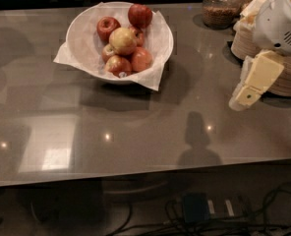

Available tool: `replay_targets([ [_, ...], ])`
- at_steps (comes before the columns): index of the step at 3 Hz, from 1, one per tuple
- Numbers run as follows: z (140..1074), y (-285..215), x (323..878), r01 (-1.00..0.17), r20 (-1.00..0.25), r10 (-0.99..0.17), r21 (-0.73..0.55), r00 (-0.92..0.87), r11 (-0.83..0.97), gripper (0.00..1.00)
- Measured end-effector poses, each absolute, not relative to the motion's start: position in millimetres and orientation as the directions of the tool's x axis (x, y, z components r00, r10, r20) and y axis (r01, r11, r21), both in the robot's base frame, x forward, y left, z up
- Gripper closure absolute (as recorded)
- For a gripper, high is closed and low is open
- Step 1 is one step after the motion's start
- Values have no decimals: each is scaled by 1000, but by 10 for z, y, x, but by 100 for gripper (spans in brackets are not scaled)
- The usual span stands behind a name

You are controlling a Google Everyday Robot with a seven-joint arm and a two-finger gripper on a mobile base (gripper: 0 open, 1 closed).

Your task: Pick apple from white bowl

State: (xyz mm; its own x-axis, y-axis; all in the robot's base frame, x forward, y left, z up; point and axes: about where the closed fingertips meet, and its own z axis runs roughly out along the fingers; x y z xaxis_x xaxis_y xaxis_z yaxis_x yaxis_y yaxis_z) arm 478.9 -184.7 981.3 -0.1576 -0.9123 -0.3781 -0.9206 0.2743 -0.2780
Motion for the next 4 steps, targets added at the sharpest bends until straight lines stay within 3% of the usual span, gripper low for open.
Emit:
replay_targets([
  [2, 9946, -1229, 5515, -869, -587, -799, -319, -132, 378, 0],
  [4, 9997, -503, 6092, -851, -683, -719, -297, -128, 434, 0],
])
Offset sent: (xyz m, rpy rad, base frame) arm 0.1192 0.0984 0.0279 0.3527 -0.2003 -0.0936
